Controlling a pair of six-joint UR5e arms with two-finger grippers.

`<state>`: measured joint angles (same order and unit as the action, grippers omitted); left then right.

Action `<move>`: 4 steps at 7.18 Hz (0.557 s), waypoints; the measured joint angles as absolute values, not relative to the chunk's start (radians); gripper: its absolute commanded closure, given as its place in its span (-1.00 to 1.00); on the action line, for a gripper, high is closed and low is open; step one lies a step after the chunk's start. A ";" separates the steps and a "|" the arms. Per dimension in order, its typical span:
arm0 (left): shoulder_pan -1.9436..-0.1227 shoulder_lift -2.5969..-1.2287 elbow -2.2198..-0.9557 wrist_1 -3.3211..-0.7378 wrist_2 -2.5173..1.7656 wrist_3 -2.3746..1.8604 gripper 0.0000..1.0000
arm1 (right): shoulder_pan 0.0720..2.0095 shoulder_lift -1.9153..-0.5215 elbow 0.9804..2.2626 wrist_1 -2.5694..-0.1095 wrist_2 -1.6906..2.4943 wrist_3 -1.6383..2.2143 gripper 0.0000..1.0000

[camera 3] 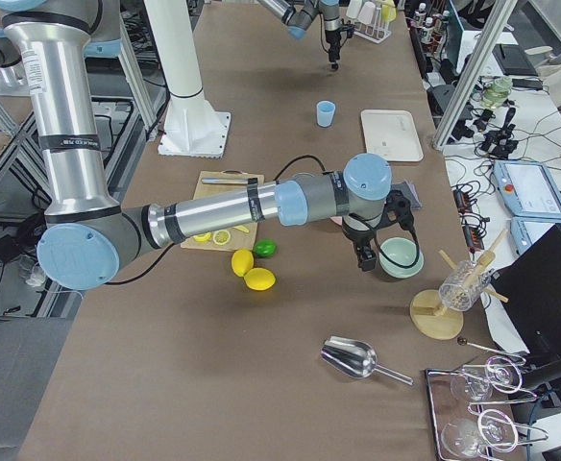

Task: Put ice and cherries in cup
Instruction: 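Grasp the cherries by the stem with the left gripper and lift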

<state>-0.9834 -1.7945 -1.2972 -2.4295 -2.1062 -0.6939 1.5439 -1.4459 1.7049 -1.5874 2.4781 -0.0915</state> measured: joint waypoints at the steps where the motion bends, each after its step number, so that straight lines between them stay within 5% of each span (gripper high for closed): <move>1: -0.981 -1.796 -1.296 -2.430 -2.106 -0.699 0.44 | 1.549 -1.454 1.706 -1.586 2.485 -0.102 -0.98; 2: -0.978 -1.796 -1.296 -2.430 -2.106 -0.701 0.97 | 1.550 -1.458 1.707 -1.585 2.487 -0.104 -0.98; 4: -0.973 -1.796 -1.302 -2.431 -2.105 -0.712 1.00 | 1.550 -1.462 1.708 -1.584 2.487 -0.104 -0.98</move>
